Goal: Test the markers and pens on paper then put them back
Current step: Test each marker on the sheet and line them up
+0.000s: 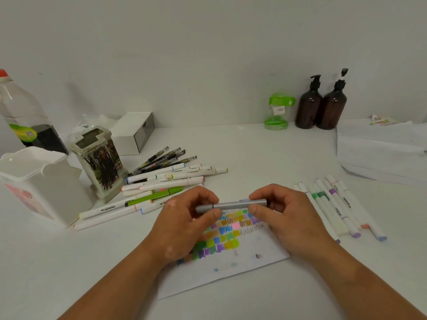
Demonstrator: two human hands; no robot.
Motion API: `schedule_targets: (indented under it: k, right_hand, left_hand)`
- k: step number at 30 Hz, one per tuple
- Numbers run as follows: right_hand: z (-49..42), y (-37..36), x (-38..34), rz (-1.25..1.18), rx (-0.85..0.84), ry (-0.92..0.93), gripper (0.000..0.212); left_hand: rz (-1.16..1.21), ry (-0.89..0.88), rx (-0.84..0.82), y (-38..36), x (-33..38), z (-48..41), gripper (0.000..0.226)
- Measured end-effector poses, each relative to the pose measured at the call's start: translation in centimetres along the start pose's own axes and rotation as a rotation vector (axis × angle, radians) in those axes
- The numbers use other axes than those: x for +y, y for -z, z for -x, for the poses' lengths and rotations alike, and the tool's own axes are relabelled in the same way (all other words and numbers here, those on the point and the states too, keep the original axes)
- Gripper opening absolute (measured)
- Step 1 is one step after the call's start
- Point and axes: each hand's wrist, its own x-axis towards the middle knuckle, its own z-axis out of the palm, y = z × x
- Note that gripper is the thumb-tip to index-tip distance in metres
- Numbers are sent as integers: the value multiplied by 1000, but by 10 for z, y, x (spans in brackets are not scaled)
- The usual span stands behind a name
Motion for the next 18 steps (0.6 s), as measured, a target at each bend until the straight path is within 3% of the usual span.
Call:
schedule_targets:
  k: [2, 5, 9, 18]
  right_hand:
    - [1, -3, -2, -31, -37, -8, 24]
    - [3, -6, -5, -133, -83, -28, 21]
    - [4, -5, -8, -199, -120, -16, 17]
    - [10, -10, -12, -249, -211, 11, 14]
  left_hand:
    - [-212, -100, -57, -3, 1, 1, 13]
    - [-334, -208, -123, -6, 4, 0, 23]
    - [-349, -247, -153, -10, 9, 0, 38]
    - [-314, -327, -179, -16, 18, 3, 29]
